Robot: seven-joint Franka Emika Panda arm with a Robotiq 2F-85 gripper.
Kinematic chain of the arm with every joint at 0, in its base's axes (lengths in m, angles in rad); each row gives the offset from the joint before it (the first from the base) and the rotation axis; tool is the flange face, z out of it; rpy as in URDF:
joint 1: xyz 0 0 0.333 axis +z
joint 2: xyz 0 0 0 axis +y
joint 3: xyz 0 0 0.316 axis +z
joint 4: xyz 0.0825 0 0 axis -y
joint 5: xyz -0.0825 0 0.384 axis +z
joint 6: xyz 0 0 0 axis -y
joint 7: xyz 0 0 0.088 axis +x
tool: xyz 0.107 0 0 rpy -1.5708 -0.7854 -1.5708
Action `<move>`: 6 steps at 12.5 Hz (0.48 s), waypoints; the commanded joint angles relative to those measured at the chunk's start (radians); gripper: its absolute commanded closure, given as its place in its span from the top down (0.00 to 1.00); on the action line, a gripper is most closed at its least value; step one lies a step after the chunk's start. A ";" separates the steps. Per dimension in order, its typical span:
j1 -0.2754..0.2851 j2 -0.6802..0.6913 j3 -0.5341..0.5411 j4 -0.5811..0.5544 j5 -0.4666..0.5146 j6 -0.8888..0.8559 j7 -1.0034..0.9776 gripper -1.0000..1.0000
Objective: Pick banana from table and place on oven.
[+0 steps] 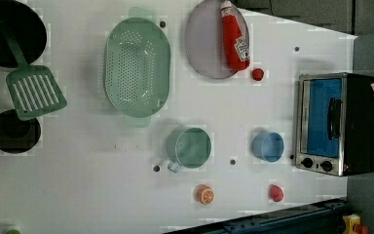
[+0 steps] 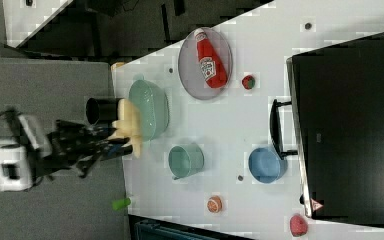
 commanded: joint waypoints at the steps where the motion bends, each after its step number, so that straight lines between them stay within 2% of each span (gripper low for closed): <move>1: -0.047 0.133 -0.157 0.013 0.006 0.014 -0.206 0.21; 6: -0.072 0.271 -0.419 0.025 0.007 0.225 -0.634 0.21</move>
